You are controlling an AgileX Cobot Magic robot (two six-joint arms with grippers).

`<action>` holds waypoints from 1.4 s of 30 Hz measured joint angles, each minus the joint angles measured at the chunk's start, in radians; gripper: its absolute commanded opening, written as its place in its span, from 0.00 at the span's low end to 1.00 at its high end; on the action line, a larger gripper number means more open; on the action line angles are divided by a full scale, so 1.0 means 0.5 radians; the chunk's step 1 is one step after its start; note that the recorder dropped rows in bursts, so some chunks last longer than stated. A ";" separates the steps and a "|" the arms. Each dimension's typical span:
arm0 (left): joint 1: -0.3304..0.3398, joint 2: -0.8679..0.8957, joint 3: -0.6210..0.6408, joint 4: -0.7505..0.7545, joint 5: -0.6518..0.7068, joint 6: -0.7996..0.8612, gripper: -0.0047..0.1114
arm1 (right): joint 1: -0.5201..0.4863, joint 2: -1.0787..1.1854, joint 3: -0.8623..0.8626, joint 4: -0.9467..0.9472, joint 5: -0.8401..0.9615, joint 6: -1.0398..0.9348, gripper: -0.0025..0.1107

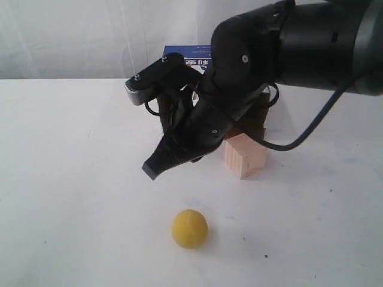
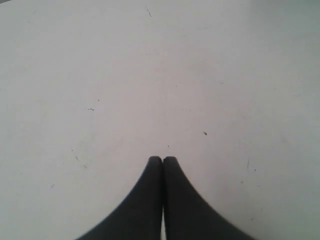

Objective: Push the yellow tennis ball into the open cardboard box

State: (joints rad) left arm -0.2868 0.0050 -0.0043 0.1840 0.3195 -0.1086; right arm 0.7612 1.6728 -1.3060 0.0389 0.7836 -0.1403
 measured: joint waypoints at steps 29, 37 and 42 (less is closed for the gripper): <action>0.000 0.000 0.000 0.000 0.000 0.000 0.04 | -0.118 0.399 0.164 -0.218 -0.350 0.019 0.02; 0.000 0.000 0.000 0.000 0.000 0.000 0.04 | -0.118 0.404 0.155 -0.228 -0.417 0.019 0.02; 0.000 0.000 0.000 0.000 0.000 0.000 0.04 | -0.118 0.424 0.093 -0.255 -0.430 0.068 0.02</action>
State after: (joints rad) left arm -0.2868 0.0050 -0.0043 0.1840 0.3195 -0.1086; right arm 0.7022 1.8849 -1.2594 -0.0886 0.5688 -0.1062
